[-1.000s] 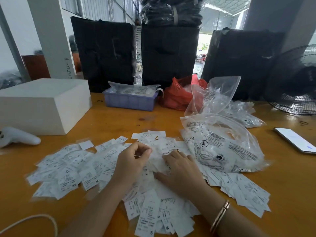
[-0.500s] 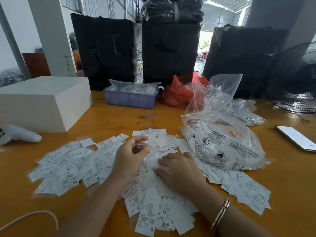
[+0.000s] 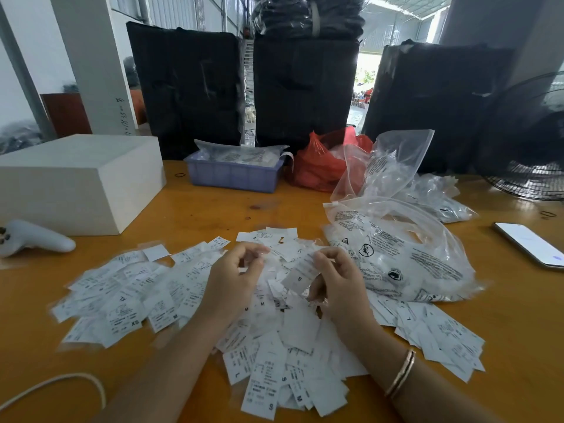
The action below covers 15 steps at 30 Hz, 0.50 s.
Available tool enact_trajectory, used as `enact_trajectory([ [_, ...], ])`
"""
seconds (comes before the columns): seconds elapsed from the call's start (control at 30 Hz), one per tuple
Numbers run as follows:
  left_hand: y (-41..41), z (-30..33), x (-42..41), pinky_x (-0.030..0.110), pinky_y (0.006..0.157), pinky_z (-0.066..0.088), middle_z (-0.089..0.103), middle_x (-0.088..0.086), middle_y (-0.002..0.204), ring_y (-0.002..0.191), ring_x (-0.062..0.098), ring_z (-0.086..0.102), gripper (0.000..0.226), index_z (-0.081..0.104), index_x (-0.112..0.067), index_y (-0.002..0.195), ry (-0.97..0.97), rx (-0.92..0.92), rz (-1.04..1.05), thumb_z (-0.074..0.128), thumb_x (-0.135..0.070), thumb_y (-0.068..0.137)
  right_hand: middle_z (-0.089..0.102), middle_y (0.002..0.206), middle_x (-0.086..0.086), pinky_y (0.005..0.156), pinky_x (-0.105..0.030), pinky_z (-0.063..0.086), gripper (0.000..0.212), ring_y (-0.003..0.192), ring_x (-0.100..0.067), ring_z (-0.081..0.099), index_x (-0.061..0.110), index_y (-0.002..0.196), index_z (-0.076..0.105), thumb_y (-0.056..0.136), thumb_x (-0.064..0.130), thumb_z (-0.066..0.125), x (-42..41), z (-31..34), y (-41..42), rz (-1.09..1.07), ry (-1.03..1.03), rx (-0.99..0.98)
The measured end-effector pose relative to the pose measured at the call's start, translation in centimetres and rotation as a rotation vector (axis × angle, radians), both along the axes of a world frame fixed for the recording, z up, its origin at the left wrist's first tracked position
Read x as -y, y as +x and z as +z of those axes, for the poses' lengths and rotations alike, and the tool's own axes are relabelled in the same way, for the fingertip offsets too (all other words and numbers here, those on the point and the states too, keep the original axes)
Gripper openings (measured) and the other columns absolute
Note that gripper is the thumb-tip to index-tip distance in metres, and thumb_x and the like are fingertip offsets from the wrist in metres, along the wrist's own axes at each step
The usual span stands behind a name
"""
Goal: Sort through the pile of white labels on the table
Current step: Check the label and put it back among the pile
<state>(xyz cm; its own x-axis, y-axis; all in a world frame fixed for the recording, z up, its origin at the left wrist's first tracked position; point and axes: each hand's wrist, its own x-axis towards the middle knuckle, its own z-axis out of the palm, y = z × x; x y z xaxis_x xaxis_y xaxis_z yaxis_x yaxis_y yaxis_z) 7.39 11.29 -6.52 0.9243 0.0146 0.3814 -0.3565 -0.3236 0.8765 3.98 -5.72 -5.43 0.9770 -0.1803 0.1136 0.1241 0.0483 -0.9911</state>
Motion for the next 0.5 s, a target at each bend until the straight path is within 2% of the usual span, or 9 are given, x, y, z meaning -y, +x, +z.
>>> enact_trajectory([
  [0.03,-0.03,0.0,0.06,0.025,0.063,0.056,0.062,-0.01,0.084,0.08,0.012,0.062,0.022,0.061,-0.038,0.091,0.015,0.004,0.006,0.06,-0.016,0.091,0.059,0.052,-0.004,0.042,-0.021,0.043,0.009,0.044,-0.015,0.056,0.013,0.09,0.056,0.096,0.019,0.052,0.14,0.1,0.12,0.014,0.111,-0.035],
  [0.13,-0.2,0.09,0.19,0.009,0.062,0.048,0.061,-0.009,0.082,0.079,0.0,0.059,0.02,0.057,-0.034,0.089,0.015,0.03,0.031,0.068,-0.018,0.085,0.065,0.06,-0.008,0.047,-0.022,0.05,0.003,0.054,-0.019,0.065,0.011,0.096,0.053,0.095,0.008,0.052,0.17,0.13,0.43,0.07,0.328,-0.048],
  [0.23,-0.38,0.32,0.43,0.006,0.062,0.045,0.063,-0.012,0.077,0.074,-0.006,0.058,0.011,0.062,-0.027,0.083,0.023,0.054,0.014,0.068,-0.018,0.085,0.07,0.072,-0.013,0.058,-0.022,0.054,0.023,0.068,-0.02,0.069,0.009,0.111,0.052,0.091,-0.003,0.054,0.24,-0.1,0.66,0.104,0.426,-0.028],
  [0.3,-0.52,0.44,0.52,0.006,0.064,0.046,0.066,-0.015,0.081,0.075,-0.006,0.059,0.005,0.067,-0.024,0.085,0.05,0.071,-0.018,0.066,-0.019,0.087,0.071,0.078,-0.013,0.064,-0.021,0.055,0.031,0.076,-0.02,0.07,0.009,0.114,0.054,0.087,-0.007,0.056,0.32,-0.18,0.83,0.124,0.483,-0.011],
  [0.37,-0.73,0.48,0.58,0.008,0.071,0.048,0.067,-0.017,0.088,0.083,-0.004,0.061,0.007,0.07,-0.024,0.091,0.086,0.086,-0.055,0.064,-0.02,0.088,0.072,0.079,-0.009,0.068,-0.019,0.054,0.026,0.077,-0.017,0.07,0.01,0.104,0.063,0.085,-0.007,0.058,0.33,-0.11,0.85,0.129,0.467,0.001],
  [0.47,-0.96,0.5,0.69,0.008,0.076,0.049,0.065,-0.02,0.095,0.089,-0.006,0.06,0.013,0.07,-0.023,0.097,0.133,0.12,-0.082,0.06,-0.017,0.091,0.071,0.08,-0.001,0.07,-0.022,0.051,0.02,0.075,-0.012,0.064,0.02,0.077,0.076,0.082,0.004,0.066,0.3,-0.19,0.83,0.077,0.283,0.003],
  [0.5,-0.99,0.47,0.71,0.007,0.076,0.048,0.065,-0.022,0.097,0.089,-0.007,0.06,0.016,0.07,-0.025,0.098,0.14,0.122,-0.082,0.058,-0.017,0.092,0.072,0.083,0.001,0.07,-0.024,0.05,0.021,0.077,-0.013,0.063,0.023,0.077,0.077,0.083,0.006,0.066,0.3,-0.25,0.88,0.067,0.248,-0.003],
])
